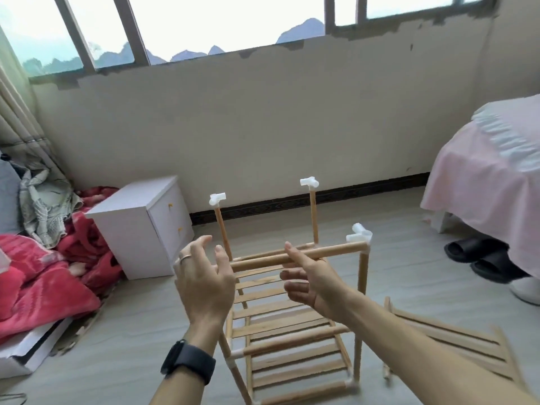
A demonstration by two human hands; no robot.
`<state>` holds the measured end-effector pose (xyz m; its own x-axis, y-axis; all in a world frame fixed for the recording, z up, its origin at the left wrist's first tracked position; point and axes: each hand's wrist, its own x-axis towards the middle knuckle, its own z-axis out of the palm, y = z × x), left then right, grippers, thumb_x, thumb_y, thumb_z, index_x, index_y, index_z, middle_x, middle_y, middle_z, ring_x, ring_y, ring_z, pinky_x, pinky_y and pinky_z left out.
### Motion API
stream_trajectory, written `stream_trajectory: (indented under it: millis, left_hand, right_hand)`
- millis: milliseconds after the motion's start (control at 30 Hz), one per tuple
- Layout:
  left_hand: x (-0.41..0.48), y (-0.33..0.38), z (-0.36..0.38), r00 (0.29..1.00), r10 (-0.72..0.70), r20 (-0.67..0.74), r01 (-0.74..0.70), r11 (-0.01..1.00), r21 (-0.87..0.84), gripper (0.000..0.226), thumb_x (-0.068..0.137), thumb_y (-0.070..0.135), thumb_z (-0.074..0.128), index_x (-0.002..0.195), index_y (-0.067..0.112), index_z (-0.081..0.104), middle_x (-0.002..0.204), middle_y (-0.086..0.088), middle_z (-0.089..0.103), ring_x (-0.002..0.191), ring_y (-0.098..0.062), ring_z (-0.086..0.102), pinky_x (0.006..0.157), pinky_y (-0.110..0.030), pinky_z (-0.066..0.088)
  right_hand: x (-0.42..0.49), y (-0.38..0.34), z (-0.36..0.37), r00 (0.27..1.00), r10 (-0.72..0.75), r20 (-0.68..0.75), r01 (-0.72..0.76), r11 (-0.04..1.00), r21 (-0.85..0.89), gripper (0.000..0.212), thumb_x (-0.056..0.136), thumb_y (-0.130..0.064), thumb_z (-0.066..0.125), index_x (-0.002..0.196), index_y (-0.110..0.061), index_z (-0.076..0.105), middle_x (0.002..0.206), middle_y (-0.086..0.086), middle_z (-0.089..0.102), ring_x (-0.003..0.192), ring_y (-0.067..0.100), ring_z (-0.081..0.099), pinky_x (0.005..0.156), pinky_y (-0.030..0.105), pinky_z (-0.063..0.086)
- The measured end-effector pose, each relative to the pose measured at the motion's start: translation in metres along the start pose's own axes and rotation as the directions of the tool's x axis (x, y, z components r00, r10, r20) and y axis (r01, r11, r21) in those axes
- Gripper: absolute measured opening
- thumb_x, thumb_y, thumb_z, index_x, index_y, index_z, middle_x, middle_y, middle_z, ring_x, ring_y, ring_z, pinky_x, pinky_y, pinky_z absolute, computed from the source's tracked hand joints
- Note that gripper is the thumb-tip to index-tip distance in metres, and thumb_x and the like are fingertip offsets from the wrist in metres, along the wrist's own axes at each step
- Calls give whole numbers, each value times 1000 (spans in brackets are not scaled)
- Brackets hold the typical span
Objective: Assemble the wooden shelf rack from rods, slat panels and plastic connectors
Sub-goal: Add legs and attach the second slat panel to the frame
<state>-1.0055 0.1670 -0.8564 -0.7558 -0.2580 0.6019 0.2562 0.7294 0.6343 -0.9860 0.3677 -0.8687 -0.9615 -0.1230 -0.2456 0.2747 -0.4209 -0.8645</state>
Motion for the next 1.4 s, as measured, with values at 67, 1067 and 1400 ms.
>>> stream_trajectory:
  millis: [67,1067,1400]
  left_hand:
    - [-6,24,7,979,195,64,-197,980,29,38,95,40,46,124,19,58,121,-4,61,116,-23,53,97,-42,41]
    - [-12,48,71,670,687,281,-742,612,272,39,104,43,35,111,19,66,79,-2,61,64,-23,58,61,-38,45]
    - [-16,50,75,703,658,268,-711,649,271,26,102,39,54,111,19,67,82,-3,63,69,-25,58,65,-41,45]
  right_hand:
    - [-8,-4,-20,996,-55,-71,42,986,-162,71,84,-66,66,112,0,67,82,8,70,65,19,64,61,30,54]
    - [13,-26,-104,805,-519,-286,345,803,-486,50,105,-50,39,68,-19,52,56,-6,46,52,7,45,53,20,43]
    - [5,-22,-94,810,-515,-283,361,816,-452,46,88,-64,61,80,-19,52,65,-1,37,55,10,36,57,26,40]
